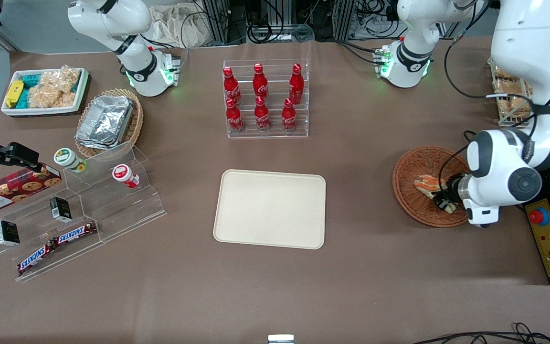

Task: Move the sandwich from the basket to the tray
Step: 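Close the left gripper on the wrapped sandwich in the basket, then lift the sandwich and carry it with the left gripper to the beige tray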

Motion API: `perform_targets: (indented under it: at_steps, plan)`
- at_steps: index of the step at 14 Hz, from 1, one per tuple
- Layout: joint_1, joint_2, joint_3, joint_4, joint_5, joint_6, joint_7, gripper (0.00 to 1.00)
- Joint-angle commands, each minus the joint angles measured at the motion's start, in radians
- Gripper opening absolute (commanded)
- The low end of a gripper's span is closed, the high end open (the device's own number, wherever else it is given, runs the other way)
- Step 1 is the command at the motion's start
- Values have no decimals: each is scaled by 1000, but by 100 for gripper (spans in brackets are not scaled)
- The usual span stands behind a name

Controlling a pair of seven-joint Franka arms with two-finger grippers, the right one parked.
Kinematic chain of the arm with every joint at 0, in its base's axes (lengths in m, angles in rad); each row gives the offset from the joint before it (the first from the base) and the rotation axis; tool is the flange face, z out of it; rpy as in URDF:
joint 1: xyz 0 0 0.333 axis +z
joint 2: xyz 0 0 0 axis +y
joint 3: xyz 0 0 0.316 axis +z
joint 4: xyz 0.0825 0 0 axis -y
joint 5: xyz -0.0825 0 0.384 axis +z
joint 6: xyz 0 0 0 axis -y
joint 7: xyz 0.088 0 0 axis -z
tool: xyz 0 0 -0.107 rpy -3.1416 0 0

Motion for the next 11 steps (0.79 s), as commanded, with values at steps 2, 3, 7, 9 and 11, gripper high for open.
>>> perform_targets:
  at_steps: [2,3,7,9,11]
  plan:
    - [-28,-117,-54,92,-38,-140,39,0]
    - [-31,-117,-72,114,-87,-154,33,0]
    - [-42,-114,-250,172,-88,-143,12,0]
    - [-107,-87,-295,192,-51,-90,1,0]
    - [-201,-50,-295,190,-42,-7,-22,0]
